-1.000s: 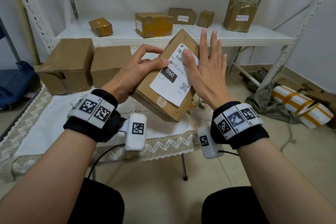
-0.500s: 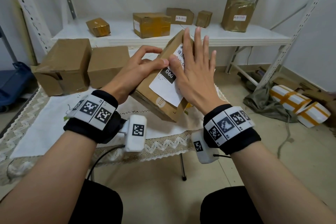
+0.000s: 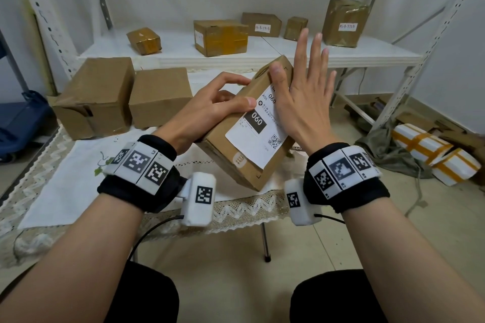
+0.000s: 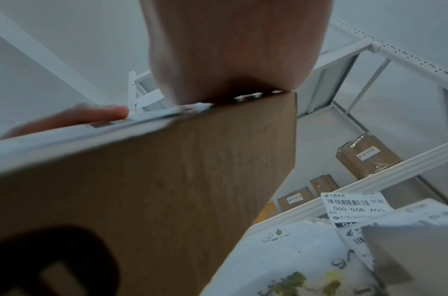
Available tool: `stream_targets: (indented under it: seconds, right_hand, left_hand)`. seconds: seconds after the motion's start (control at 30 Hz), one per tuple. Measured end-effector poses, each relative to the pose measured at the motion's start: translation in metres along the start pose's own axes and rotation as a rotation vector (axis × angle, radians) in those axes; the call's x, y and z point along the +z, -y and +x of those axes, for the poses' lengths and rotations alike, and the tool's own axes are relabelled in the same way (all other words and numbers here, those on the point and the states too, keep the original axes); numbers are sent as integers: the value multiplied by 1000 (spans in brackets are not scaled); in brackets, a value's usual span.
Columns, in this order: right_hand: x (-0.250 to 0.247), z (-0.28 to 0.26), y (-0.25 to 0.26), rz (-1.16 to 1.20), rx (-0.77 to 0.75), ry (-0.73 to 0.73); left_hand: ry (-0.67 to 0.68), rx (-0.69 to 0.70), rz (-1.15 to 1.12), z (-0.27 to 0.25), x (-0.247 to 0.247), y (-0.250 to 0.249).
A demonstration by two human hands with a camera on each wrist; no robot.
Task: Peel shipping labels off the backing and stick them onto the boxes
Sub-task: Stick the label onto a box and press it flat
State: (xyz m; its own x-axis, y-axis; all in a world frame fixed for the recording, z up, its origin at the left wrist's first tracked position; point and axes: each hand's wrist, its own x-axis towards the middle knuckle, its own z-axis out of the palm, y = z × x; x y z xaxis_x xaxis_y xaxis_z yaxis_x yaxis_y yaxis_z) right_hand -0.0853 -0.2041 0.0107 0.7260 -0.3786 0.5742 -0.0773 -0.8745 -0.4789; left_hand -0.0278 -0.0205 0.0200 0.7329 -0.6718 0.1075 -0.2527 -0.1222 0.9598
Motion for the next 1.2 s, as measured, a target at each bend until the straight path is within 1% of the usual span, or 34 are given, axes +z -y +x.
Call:
stream_targets:
  seconds: [0.13, 0.2, 0.3, 0.4, 0.5, 0.77, 1.0, 1.2]
  right_hand:
    - [-1, 2, -3, 63, 52, 4]
    - [-3, 2, -2, 102, 49, -20]
    - [-4, -2, 4, 97, -53, -59]
    - [2, -9, 13, 59, -129, -6]
    - [11, -18, 17, 43, -150, 54]
    - [11, -10, 14, 16, -92, 18]
    - [5, -1, 12, 19, -38, -16]
    - [4, 1, 13, 93, 47, -22]
  left_hand:
    - [-6, -11, 4, 1, 0, 0]
    - [-27, -18, 1, 1, -1, 0]
    - [-79, -30, -16, 1, -4, 1]
    - [-105, -38, -22, 2, -6, 2]
    - [-88, -23, -14, 2, -4, 1]
    - [-9, 11, 62, 1, 1, 3]
    - [9, 33, 91, 0, 6, 3]
    - [9, 31, 119, 1, 7, 4]
